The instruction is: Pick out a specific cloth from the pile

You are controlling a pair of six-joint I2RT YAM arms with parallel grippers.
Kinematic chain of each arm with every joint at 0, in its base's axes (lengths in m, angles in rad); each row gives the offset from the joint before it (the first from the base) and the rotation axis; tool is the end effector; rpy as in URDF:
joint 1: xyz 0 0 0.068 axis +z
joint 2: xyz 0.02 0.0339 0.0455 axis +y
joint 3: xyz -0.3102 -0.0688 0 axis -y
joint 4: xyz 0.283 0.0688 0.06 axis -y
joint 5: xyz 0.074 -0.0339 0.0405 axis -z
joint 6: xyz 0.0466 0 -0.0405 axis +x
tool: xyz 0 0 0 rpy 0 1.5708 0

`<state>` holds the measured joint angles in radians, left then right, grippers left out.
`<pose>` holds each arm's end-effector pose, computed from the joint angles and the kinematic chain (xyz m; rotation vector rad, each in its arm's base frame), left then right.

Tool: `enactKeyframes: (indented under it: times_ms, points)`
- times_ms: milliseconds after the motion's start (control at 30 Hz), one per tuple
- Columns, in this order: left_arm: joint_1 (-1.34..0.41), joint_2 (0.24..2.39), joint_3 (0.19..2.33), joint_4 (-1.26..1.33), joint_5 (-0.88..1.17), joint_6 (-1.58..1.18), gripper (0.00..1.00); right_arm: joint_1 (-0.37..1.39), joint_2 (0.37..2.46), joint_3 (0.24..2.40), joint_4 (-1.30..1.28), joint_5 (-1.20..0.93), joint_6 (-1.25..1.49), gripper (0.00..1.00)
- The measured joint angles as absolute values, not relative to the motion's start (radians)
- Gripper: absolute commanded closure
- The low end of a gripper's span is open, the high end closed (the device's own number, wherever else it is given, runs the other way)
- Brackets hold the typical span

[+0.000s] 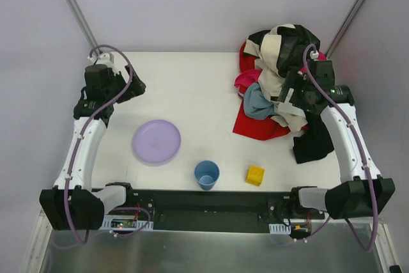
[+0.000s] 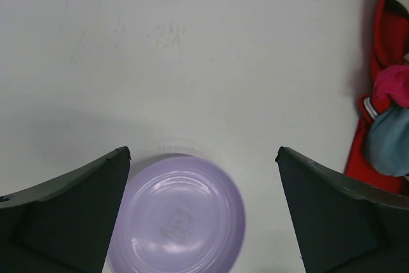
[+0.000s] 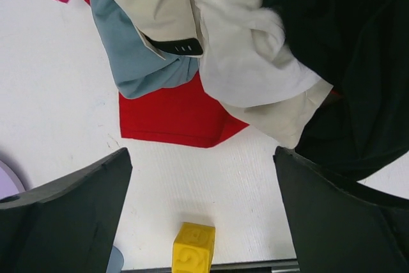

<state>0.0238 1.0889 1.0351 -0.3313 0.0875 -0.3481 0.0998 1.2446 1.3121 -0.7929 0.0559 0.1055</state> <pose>0.2737 0.0024 0.3878 -0.3064 1.9422 -0.2987 0.2879 0.0262 0.4063 0.0354 2.2949 0.0420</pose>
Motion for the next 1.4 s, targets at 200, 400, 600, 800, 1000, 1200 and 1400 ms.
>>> enactKeyframes:
  times_ms: [200, 400, 600, 800, 1000, 1200, 1400]
  points:
    - [0.096, 1.262, 1.186, -0.361, 0.313, -0.363, 0.02, 0.161, 1.37, 1.393, -0.872, 0.096, 0.059, 0.04]
    - [0.11, 1.396, 1.238, -0.421, 0.397, -0.42, 0.01, 0.231, 1.433, 1.439, -0.917, 0.111, 0.033, 0.04]
    - [-0.009, 1.454, 1.353, -0.507, 0.35, -0.417, 0.01, 0.328, 1.542, 1.539, -0.934, 0.147, -0.01, 0.04]
    - [-0.212, 1.506, 1.451, -0.618, 0.132, -0.396, 0.01, 0.372, 1.708, 1.62, -0.955, 0.154, -0.038, 0.04]
    - [-0.239, 1.51, 1.405, -0.692, 0.014, -0.408, 0.01, 0.378, 1.845, 1.705, -0.974, 0.15, -0.052, 0.04]
    - [-0.228, 1.52, 1.394, -0.716, 0.024, -0.385, 0.01, 0.401, 1.988, 1.827, -0.984, 0.15, -0.058, 0.02]
    - [-0.228, 1.56, 1.427, -0.72, 0.056, -0.37, 0.01, 0.417, 2.085, 1.865, -0.992, 0.176, -0.06, 0.23]
